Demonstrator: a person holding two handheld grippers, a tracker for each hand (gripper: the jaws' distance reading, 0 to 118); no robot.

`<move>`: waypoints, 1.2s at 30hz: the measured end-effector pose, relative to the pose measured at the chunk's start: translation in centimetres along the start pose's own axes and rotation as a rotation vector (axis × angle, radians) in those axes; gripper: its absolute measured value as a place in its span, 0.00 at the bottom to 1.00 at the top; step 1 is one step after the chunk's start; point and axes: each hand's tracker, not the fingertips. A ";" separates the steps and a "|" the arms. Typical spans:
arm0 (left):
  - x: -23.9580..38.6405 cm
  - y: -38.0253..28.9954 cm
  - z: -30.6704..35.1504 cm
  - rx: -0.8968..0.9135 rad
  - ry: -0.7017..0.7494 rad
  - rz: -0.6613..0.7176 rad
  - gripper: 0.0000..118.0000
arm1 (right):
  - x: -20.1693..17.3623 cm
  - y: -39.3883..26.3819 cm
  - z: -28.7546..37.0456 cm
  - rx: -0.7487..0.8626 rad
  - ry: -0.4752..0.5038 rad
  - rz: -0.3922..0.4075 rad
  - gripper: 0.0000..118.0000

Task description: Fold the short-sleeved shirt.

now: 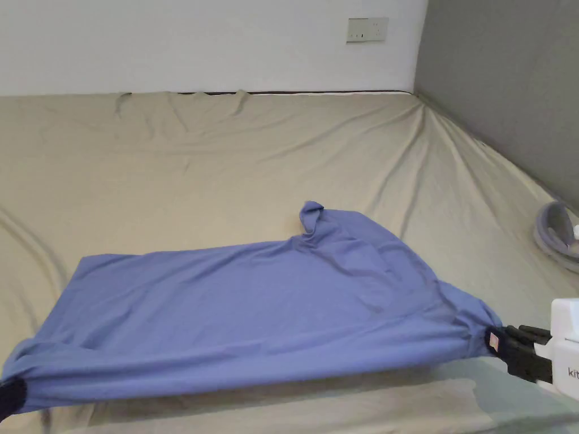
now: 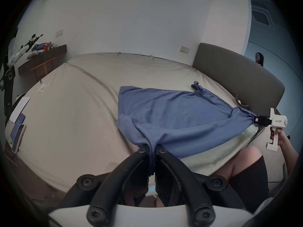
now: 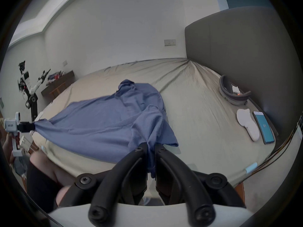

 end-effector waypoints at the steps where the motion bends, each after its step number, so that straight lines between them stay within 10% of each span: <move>1: -0.1 -0.8 0.1 -0.010 0.000 0.004 0.02 | -0.2 -1.0 0.3 -0.023 0.003 0.021 0.06; 12: -1.6 -6.3 -3.8 -0.138 0.071 0.027 0.14 | -0.6 -4.6 -1.5 -0.161 -0.043 0.074 0.07; 14: -1.7 -5.4 -3.9 -0.185 0.186 0.023 0.64 | -0.7 -4.2 -1.4 -0.167 -0.056 0.072 0.42; 16: -1.4 -4.1 -2.7 -0.178 0.210 0.055 0.86 | -0.6 -3.1 -0.3 -0.170 -0.050 0.105 0.84; 19: -0.2 -0.5 1.1 0.002 0.173 0.079 0.85 | -1.2 0.8 3.1 0.059 0.035 -0.010 0.86; 24: 3.8 4.7 5.5 0.339 0.268 -0.023 0.69 | -6.8 6.6 7.4 0.410 -0.162 0.038 0.79; 27: 6.0 6.3 6.4 0.392 0.282 -0.060 0.05 | -9.7 8.6 7.4 0.481 -0.252 0.206 0.11; 28: 6.3 6.6 6.3 0.393 0.274 -0.056 0.00 | -9.8 8.9 6.7 0.490 -0.242 0.212 0.02; 32: 6.2 7.8 4.8 0.373 0.189 -0.056 0.00 | -10.1 9.3 4.8 0.389 -0.101 0.066 0.01; 36: 4.6 8.8 0.6 0.297 0.185 -0.053 0.00 | -10.7 9.5 2.5 0.408 -0.130 0.207 0.01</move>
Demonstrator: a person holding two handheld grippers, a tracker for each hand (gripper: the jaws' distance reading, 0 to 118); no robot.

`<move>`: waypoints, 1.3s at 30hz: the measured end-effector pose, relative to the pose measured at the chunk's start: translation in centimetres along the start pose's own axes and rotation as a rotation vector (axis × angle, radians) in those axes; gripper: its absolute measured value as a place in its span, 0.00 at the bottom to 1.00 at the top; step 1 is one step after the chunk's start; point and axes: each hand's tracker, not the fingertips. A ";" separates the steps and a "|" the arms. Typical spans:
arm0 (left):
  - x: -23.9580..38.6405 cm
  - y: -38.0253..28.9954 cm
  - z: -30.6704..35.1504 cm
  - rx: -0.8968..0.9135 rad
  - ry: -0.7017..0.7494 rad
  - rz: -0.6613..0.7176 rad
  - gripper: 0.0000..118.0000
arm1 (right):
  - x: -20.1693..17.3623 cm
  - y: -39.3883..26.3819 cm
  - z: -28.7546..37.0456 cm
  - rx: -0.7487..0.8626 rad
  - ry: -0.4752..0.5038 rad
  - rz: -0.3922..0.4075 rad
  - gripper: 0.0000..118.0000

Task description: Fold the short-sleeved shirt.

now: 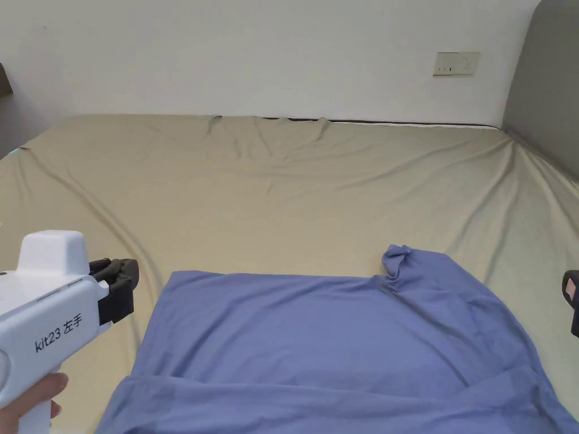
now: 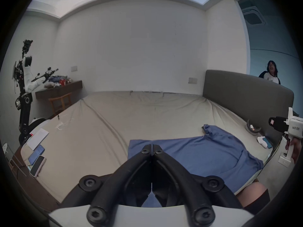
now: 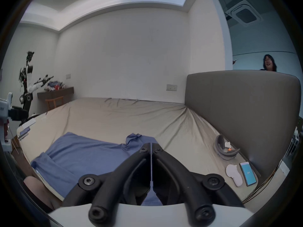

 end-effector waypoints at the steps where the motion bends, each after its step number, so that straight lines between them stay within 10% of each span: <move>1: -0.3 -0.2 -1.5 -0.023 0.003 0.004 0.00 | 0.1 -0.6 -0.8 -0.039 0.019 -0.023 0.01; 6: -2.3 -0.4 -13.3 -0.219 0.002 0.008 0.01 | 0.7 -2.8 -5.1 -0.177 0.085 -0.069 0.01; 10: -3.4 -0.3 -22.6 -0.312 0.065 0.011 0.64 | 0.8 -3.9 -8.3 -0.218 0.106 -0.043 0.01; 12: -3.5 -0.1 -26.6 -0.322 0.100 -0.011 0.72 | 0.6 -4.3 -9.9 -0.250 0.108 -0.053 0.01; 17: -3.8 -1.8 -34.2 -0.418 0.116 0.021 0.68 | 1.0 -5.0 -12.4 -0.286 0.135 -0.086 0.01; 21: -2.6 -5.4 -35.4 -0.456 0.063 0.002 0.38 | 1.0 -5.1 -13.4 -0.300 0.131 -0.035 0.01; 23: -2.2 -5.1 -34.5 -0.411 0.046 -0.022 0.05 | 1.3 -5.3 -14.2 -0.310 0.132 -0.032 0.01; 31: -1.6 -3.3 -30.7 -0.358 -0.002 -0.005 0.03 | 2.7 -4.8 -20.2 -0.368 0.140 -0.062 0.02; 33: -1.8 -2.4 -29.3 -0.327 -0.008 0.011 0.03 | 3.6 -4.0 -22.6 -0.384 0.128 -0.038 0.19; 36: -2.1 -1.4 -28.1 -0.307 -0.024 0.018 0.03 | 4.8 -3.4 -27.5 -0.421 0.100 -0.026 0.90; 39: -1.8 -1.3 -27.8 -0.303 -0.032 0.005 0.03 | 5.9 -4.8 -32.6 -0.486 0.028 -0.069 0.98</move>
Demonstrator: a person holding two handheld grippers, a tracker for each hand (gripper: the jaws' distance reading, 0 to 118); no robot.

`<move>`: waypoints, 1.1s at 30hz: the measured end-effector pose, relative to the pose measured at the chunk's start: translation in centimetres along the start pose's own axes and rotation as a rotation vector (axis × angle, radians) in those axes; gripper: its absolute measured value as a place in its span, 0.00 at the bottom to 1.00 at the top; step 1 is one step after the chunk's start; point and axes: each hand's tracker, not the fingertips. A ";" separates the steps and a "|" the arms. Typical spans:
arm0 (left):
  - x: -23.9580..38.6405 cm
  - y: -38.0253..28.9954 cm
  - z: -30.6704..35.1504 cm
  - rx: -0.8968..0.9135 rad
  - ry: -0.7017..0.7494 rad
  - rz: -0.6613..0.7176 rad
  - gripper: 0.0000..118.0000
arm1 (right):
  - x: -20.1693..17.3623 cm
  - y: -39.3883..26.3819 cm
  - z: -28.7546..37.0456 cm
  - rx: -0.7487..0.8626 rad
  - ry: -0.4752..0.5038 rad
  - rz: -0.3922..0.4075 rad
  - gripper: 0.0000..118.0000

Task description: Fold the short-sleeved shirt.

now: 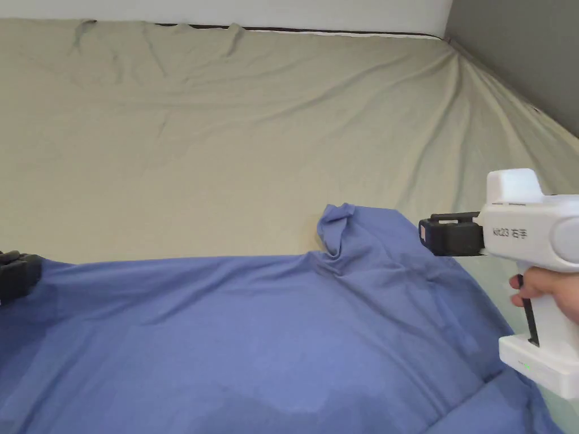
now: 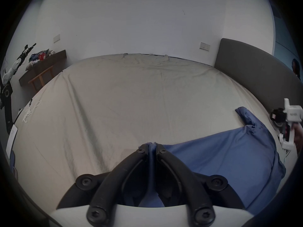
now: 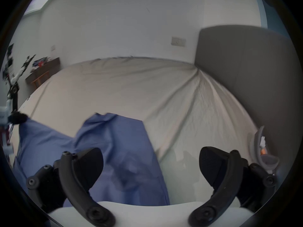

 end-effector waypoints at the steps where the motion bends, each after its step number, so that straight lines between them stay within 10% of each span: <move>1: 0.1 -0.1 0.0 -0.001 0.002 -0.011 0.03 | 0.2 -0.1 -1.7 -0.052 0.001 -0.027 0.94; 3: 0.1 -0.3 -0.3 -0.013 0.006 -0.025 0.03 | 0.6 -1.5 -4.7 -0.112 0.037 -0.060 0.82; 5: -0.1 -0.6 -0.9 -0.033 0.008 -0.012 0.03 | 0.5 -3.7 -6.3 -0.223 0.077 -0.087 0.33; 6: -0.3 -0.7 -1.0 -0.046 0.008 0.000 0.03 | 0.3 -4.8 -6.7 -0.278 0.079 -0.098 0.32; 7: -0.5 -0.9 -1.0 -0.052 0.008 0.010 0.03 | 0.7 -4.4 -4.8 -0.041 0.050 -0.094 0.04; 22: -3.0 0.6 10.5 0.080 -0.044 0.065 0.03 | 2.9 -3.2 13.2 0.135 0.193 -0.153 0.01; 33: -3.3 -11.2 21.7 0.083 -0.125 0.107 0.03 | 3.0 -16.0 25.5 0.104 0.249 -0.080 0.01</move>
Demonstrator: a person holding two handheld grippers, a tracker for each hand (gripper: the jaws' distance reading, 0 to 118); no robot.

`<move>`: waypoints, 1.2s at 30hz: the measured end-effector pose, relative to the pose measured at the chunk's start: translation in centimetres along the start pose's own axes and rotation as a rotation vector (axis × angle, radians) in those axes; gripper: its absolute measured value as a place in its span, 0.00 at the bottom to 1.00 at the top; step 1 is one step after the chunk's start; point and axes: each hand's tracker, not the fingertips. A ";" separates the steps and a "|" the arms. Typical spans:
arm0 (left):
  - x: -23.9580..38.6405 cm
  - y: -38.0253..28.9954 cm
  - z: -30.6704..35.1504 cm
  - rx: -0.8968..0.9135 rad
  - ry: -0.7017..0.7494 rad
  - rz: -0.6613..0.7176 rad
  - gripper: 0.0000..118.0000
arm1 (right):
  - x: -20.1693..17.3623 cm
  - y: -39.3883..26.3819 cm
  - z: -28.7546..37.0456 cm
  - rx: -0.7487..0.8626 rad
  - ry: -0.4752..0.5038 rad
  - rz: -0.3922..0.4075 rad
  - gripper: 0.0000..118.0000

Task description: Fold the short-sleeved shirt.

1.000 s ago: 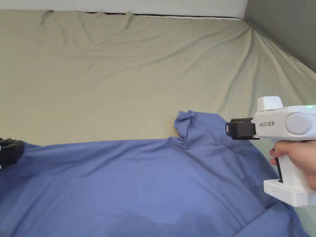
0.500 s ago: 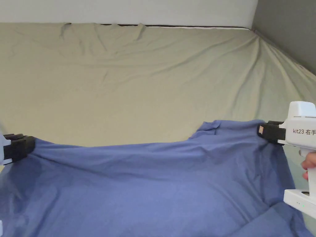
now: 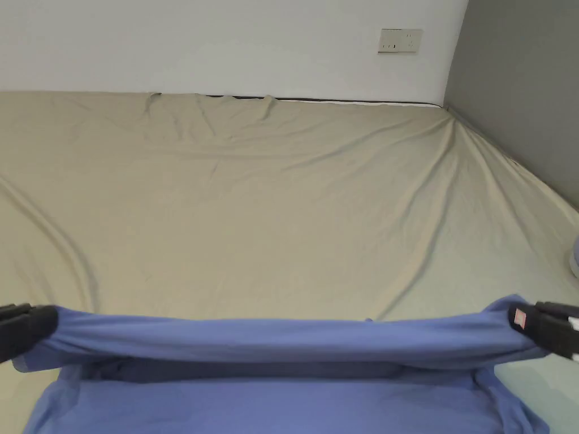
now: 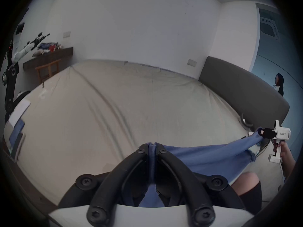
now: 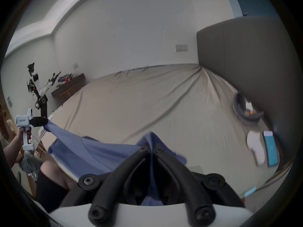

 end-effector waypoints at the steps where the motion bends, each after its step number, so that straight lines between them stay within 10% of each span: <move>1: -0.1 -1.6 -0.1 -0.049 0.012 0.018 0.03 | 0.1 -1.8 0.0 -0.028 0.003 -0.015 0.01; 9: -2.2 -10.0 -1.9 -0.232 0.048 0.053 0.03 | 0.8 -10.2 -2.0 -0.160 -0.094 -0.062 0.01; 18: -2.4 -9.8 -2.3 -0.216 0.055 0.057 0.15 | 0.4 -10.1 -3.2 -0.178 -0.141 0.101 0.02; 20: -1.8 -8.7 -1.1 -0.240 0.126 0.021 0.51 | -0.1 -9.2 -1.4 -0.161 -0.127 0.107 0.29; 22: -0.8 -6.9 0.7 -0.171 0.077 -0.050 0.71 | -0.9 -7.6 0.4 -0.052 -0.171 0.152 0.88; 24: 0.8 -4.2 2.7 -0.049 0.058 -0.035 0.76 | -3.0 -4.7 2.5 0.091 -0.260 0.139 0.99; 29: 6.8 0.1 7.3 0.279 0.155 -0.093 0.76 | -10.1 1.7 6.2 0.431 -0.360 0.143 0.90; 30: 7.7 0.0 7.8 0.331 0.148 -0.103 0.75 | -11.3 2.0 6.6 0.477 -0.331 0.166 0.77; 31: 8.5 -0.3 7.7 0.356 0.129 -0.110 0.71 | -12.4 2.0 6.6 0.519 -0.322 0.195 0.43; 32: 9.0 -0.9 7.4 0.368 0.087 -0.116 0.60 | -12.5 1.3 5.6 0.553 -0.359 0.215 0.14; 34: 9.8 -2.4 6.7 0.381 0.012 -0.144 0.00 | -13.6 -0.1 4.2 0.574 -0.384 0.249 0.03; 36: 10.9 -3.2 5.1 0.293 0.111 -0.203 0.00 | -13.5 -1.0 2.6 0.508 -0.303 0.217 0.02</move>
